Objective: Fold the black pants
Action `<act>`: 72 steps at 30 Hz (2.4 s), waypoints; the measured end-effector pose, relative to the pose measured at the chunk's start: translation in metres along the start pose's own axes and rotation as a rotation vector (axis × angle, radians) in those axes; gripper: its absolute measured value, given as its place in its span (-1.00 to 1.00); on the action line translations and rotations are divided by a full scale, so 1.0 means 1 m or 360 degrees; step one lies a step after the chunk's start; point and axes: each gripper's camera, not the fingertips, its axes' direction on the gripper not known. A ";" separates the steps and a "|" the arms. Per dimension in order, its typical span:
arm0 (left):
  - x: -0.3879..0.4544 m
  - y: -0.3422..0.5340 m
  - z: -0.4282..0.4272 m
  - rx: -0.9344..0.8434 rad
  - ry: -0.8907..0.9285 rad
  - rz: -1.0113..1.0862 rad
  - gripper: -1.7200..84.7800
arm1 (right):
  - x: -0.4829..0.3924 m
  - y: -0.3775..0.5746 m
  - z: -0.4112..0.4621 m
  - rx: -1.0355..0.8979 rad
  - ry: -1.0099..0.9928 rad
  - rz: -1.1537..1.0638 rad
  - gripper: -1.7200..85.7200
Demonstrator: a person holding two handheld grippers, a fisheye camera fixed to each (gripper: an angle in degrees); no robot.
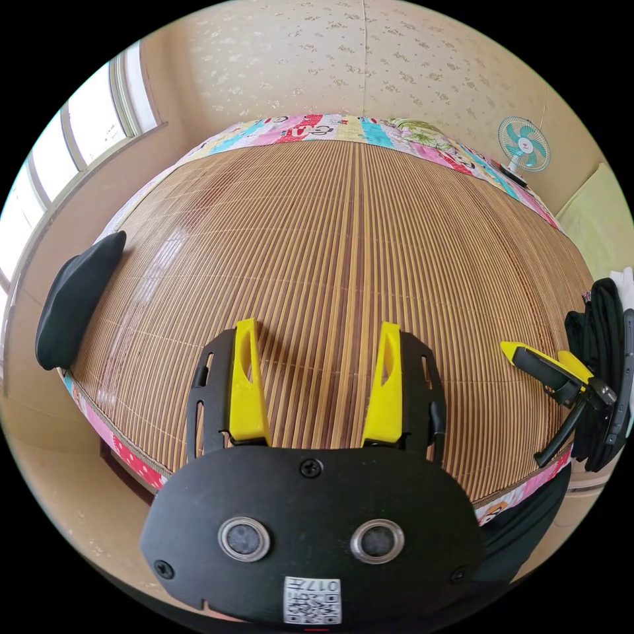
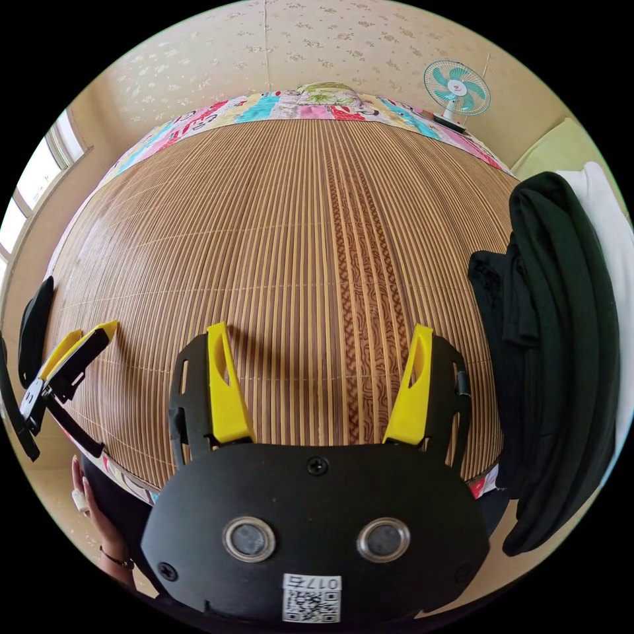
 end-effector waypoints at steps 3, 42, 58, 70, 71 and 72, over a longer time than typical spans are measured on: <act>0.000 0.000 0.001 0.0000 0.0000 -0.0001 -0.41 | 0.000 0.000 0.000 0.0000 0.0000 0.0000 -0.16; 0.008 -0.005 0.028 0.0001 -0.0003 -0.0008 -0.41 | -0.013 -0.012 0.010 0.0003 0.0001 0.0006 -0.16; 0.019 -0.010 0.042 0.0003 -0.0003 -0.0012 -0.41 | -0.024 -0.023 0.018 0.0005 0.0001 0.0008 -0.16; 0.031 -0.015 0.050 0.0005 -0.0002 -0.0016 -0.41 | -0.034 -0.033 0.023 0.0008 0.0000 0.0010 -0.16; 0.032 -0.015 0.050 0.0005 -0.0002 -0.0016 -0.41 | -0.034 -0.033 0.024 0.0009 0.0000 0.0010 -0.17; 0.033 -0.016 0.051 0.0005 -0.0002 -0.0016 -0.40 | -0.035 -0.034 0.024 0.0009 0.0000 0.0010 -0.17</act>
